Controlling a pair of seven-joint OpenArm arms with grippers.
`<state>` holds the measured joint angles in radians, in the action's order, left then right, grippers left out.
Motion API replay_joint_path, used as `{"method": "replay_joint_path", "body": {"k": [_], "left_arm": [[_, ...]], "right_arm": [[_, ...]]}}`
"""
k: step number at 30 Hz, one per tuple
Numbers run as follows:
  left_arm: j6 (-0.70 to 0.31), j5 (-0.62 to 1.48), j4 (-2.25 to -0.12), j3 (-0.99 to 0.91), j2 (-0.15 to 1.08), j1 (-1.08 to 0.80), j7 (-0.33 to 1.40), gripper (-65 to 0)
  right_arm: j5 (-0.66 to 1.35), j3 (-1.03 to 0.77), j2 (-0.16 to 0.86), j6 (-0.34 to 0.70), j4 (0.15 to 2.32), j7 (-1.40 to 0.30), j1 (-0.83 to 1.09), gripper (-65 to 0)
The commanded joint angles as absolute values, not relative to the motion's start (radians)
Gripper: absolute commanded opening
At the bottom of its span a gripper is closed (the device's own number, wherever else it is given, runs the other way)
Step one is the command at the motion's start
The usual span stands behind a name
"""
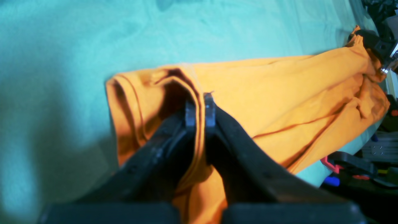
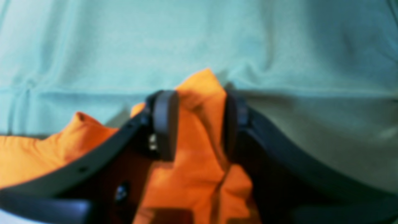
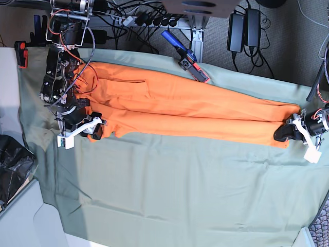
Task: Fold the T-shirt properly
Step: 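Grasp the collar end with the right gripper and hem end with the left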
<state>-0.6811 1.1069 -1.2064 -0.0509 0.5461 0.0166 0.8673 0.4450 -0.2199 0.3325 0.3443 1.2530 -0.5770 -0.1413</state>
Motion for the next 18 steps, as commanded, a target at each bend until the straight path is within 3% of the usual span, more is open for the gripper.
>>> {"method": "replay_joint_path", "body": {"k": [1, 4, 10, 18], "left_arm": [[-0.698, 1.125, -1.222, -0.058, 0.565, 0.033, 0.849, -60.1], [-0.698, 1.125, -1.222, -0.058, 0.565, 0.033, 0.849, -60.1], [-0.698, 1.125, -1.222, -0.058, 0.565, 0.033, 0.849, -60.1], [-0.698, 1.126, -1.222, -0.058, 0.565, 0.033, 0.852, -58.6]], "right_arm": [[0.453, -0.222, 0.346, 0.444, 1.27, -0.577, -0.152, -43.6], [0.453, -0.222, 0.346, 0.444, 1.27, -0.577, -0.152, -44.2], [0.488, -0.222, 0.346, 0.444, 1.297, -0.577, -0.152, -65.0], [0.497, -0.223, 0.346, 0.445, 1.401, -0.625, -0.15, -65.0]]}}
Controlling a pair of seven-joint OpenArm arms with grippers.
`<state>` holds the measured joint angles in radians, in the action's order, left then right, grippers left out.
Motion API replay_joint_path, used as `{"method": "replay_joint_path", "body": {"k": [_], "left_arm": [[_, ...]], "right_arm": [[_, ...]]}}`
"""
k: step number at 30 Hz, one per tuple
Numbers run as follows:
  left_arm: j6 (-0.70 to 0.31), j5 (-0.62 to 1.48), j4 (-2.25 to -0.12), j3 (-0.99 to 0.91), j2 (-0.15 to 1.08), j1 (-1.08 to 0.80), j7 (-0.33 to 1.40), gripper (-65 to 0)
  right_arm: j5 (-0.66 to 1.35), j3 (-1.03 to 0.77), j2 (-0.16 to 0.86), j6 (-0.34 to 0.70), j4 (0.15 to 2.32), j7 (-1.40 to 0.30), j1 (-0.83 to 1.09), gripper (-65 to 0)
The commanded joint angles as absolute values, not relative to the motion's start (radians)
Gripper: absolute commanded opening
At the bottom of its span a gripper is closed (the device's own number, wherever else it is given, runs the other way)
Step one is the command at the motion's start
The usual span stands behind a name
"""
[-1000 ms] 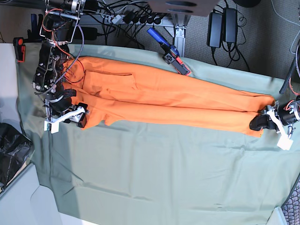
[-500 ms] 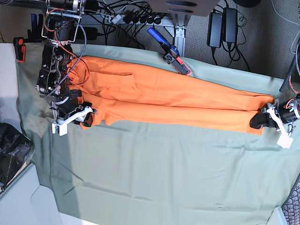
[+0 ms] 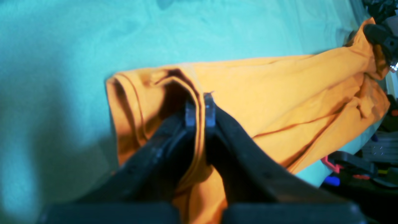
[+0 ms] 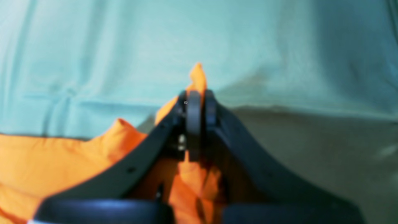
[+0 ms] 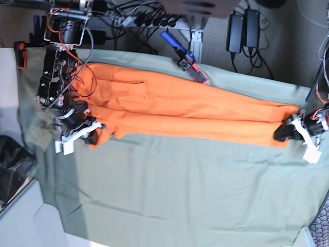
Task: Fold the T-shirt properly
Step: 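Grasp the collar end with the right gripper and hem end with the left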
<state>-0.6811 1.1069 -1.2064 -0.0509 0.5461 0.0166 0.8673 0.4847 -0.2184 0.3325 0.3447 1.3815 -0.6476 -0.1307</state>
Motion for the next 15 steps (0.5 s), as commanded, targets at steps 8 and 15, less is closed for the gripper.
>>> {"method": "replay_joint_path", "body": {"k": [8, 15], "left_arm": [[-0.698, 1.126, -1.225, -0.058, 0.566, 0.027, 0.863, -36.4], [-0.698, 1.15, -1.225, -0.058, 0.583, 0.018, 0.878, -36.3]], "right_arm": [[0.498, -0.252, 0.349, 0.444, 1.69, -0.656, 0.04, -65.0], [0.532, -0.322, 0.349, 0.444, 1.878, -0.656, 0.245, -65.0]]}}
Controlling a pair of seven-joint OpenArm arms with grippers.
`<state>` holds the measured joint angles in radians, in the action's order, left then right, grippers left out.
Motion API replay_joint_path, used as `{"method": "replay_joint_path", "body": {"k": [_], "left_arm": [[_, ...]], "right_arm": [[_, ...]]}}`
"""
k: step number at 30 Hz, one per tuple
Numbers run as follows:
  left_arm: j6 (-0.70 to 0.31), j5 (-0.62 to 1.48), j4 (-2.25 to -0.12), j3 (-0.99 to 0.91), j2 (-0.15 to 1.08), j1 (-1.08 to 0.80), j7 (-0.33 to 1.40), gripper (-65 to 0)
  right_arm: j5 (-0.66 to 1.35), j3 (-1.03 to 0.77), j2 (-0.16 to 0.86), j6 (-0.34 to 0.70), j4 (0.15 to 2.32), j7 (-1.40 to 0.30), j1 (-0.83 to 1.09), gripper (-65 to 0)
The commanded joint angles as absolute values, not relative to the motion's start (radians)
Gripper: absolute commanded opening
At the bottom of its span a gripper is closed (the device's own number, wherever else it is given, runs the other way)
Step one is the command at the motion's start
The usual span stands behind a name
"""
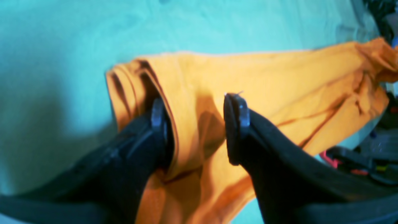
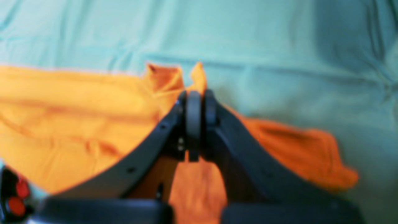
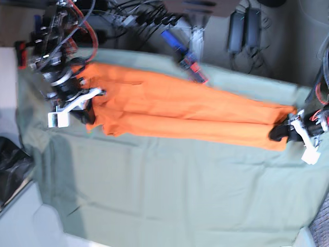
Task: Fold the T-shirt properly
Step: 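Grasp the collar end with the right gripper and hem end with the left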
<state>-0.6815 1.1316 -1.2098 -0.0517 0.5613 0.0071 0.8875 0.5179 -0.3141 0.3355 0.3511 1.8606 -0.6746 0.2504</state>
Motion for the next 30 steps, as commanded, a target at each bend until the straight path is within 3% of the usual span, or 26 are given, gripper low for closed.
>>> {"method": "replay_joint_path", "body": {"k": [1, 6, 11, 14, 15, 24, 28, 30], "left_arm": [[-0.698, 1.151, -1.225, -0.058, 0.585, 0.015, 0.88, -36.3], [-0.698, 1.151, -1.225, -0.058, 0.585, -0.003, 0.888, -30.4], [-0.698, 1.139, -1.225, -0.058, 0.585, -0.02, 0.887, -30.4], [-0.698, 1.136, -1.225, -0.06, 0.585, -0.019, 0.886, -30.4], [-0.698, 1.132, -1.225, -0.06, 0.585, -0.019, 0.886, -30.4], [-0.698, 1.064, -1.225, -0.188, 0.585, -0.02, 0.865, -30.3], [-0.698, 1.064, -1.225, -0.201, 0.584, -0.023, 0.876, -22.1], [-0.698, 1.063, -1.225, -0.195, 0.584, -0.023, 0.876, -21.8]], "right_arm": [[0.532, -0.326, 0.349, 0.445, 1.89, -0.656, 0.268, -65.0], [0.532, -0.327, 0.349, 0.444, 1.896, -0.656, 0.349, -65.0], [0.53, -0.327, 0.348, 0.443, 1.894, -0.636, 0.395, -63.8], [0.53, -0.327, 0.348, 0.443, 1.894, -0.636, 0.394, -25.8], [0.531, -0.327, 0.346, 0.443, 1.894, -0.636, 0.393, -19.8], [0.531, -0.327, 0.312, 0.442, 1.894, -0.633, 0.391, -20.5], [0.531, -0.327, 0.313, 0.442, 1.894, -0.633, 0.391, -20.5], [0.532, -0.327, 0.313, 0.442, 1.894, -0.633, 0.391, -20.5]]}}
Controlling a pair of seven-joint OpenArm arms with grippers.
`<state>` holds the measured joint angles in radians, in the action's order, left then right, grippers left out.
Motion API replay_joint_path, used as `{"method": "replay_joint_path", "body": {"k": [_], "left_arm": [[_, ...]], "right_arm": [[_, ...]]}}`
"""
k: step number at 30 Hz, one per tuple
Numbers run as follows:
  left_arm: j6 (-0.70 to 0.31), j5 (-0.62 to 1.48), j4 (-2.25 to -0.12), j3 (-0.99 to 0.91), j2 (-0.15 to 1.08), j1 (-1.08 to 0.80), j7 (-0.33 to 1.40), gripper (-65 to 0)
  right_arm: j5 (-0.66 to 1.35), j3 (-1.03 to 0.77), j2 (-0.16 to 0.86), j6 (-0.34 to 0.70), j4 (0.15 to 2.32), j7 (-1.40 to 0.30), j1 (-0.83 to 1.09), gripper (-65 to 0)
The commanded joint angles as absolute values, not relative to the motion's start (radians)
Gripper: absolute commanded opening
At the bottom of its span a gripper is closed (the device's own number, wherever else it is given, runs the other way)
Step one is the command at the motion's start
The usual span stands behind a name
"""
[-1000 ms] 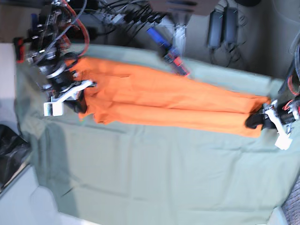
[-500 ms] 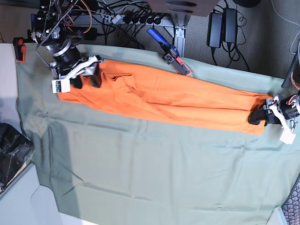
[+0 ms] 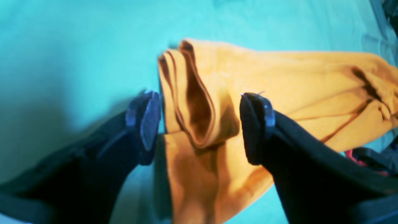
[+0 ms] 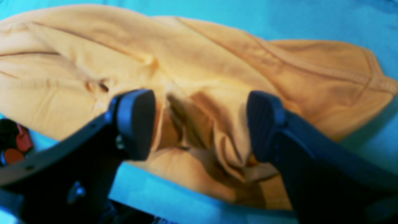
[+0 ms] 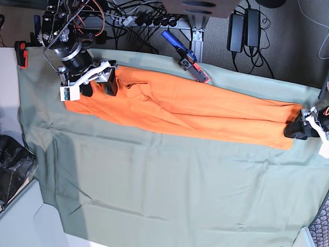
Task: Fold the T-shirt properly
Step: 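Grasp the collar end with the right gripper and hem end with the left, then fold the hem end toward the collar end with the left gripper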
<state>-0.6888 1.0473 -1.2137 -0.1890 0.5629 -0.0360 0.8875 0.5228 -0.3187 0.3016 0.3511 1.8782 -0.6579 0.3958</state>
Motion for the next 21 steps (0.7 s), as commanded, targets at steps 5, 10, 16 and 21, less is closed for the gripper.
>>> {"method": "replay_joint_path", "body": {"k": [5, 10, 16, 21], "left_arm": [[-0.698, 1.034, -1.225, -0.195, 0.584, -0.039, 0.876, -21.8], [-0.698, 1.082, -1.225, -0.195, 0.561, -0.068, 0.897, -21.8], [-0.698, 1.191, -1.226, -0.195, 0.54, -0.073, 0.96, -21.8], [-0.698, 1.255, -1.229, -0.195, 0.54, -0.073, 1.006, -21.8]], "right_arm": [[0.532, -0.327, 0.313, 0.442, 1.894, -0.633, 0.391, -20.5], [0.532, -0.327, 0.312, 0.442, 1.894, -0.632, 0.391, -20.5], [0.532, -0.327, 0.301, 0.442, 1.894, -0.633, 0.391, -20.5], [0.532, -0.327, 0.296, 0.442, 1.894, -0.632, 0.391, -20.5]]}}
